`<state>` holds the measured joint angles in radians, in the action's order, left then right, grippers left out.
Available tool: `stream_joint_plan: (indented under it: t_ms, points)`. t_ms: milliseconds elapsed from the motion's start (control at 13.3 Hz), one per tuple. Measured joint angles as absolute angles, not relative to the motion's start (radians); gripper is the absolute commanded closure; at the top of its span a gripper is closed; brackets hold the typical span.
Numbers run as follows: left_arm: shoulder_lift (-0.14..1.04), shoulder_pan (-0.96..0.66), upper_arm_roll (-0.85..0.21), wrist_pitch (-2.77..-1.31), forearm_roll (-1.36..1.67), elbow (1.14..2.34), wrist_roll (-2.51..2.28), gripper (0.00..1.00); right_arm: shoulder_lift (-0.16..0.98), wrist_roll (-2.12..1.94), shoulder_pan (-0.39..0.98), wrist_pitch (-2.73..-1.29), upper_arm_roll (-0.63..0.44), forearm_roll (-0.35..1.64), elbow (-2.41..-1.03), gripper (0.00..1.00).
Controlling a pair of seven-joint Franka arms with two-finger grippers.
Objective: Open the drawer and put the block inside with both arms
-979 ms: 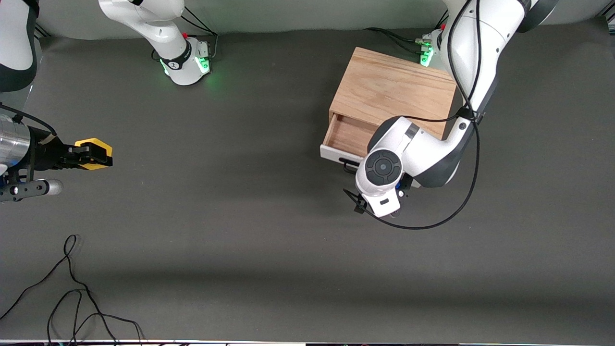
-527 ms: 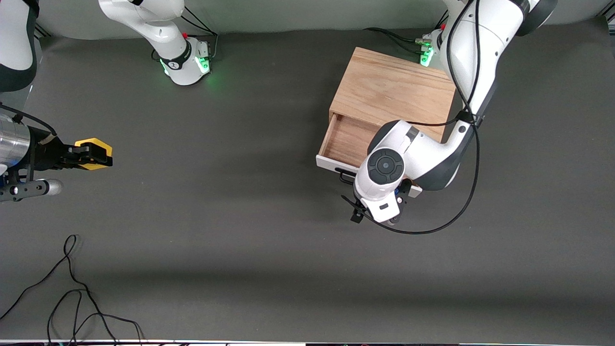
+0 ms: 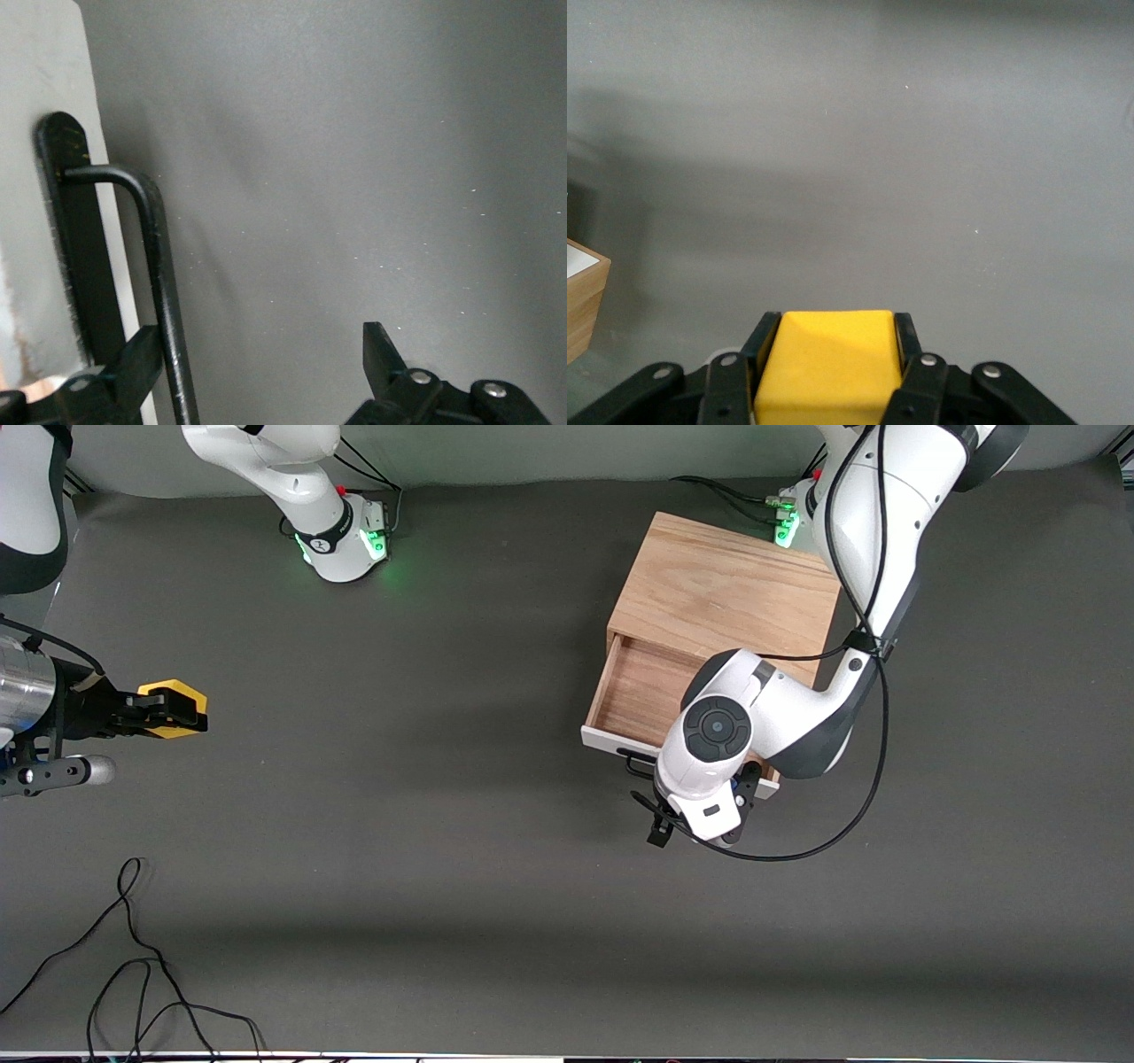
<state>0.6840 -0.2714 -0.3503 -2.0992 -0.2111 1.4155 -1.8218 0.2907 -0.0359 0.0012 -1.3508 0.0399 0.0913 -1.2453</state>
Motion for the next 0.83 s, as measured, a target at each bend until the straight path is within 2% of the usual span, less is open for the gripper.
stream_joint_plan:
  t_ms: [151, 377, 603, 828]
  points:
    - [0.68, -0.271, -0.351, -2.085, -0.218, 1.358, -1.821, 0.0, 0.291, -0.036, 0.001, -1.351, 0.04, 0.091, -1.245, 1.0]
    - [0.648, -0.272, -0.358, -1.951, -0.22, 1.277, -1.819, 0.0, 0.291, -0.034, 0.009, -1.351, 0.041, 0.091, -1.245, 1.0]
    - [0.561, -0.257, -0.357, -1.754, -0.202, 1.222, -1.707, 0.0, 0.291, 0.095, 0.085, -1.351, 0.042, 0.091, -1.245, 1.0]
    - [0.43, -0.141, -0.35, -1.524, -0.118, 1.217, -1.412, 0.0, 0.303, 0.286, 0.218, -1.362, 0.045, 0.091, -1.246, 1.0]
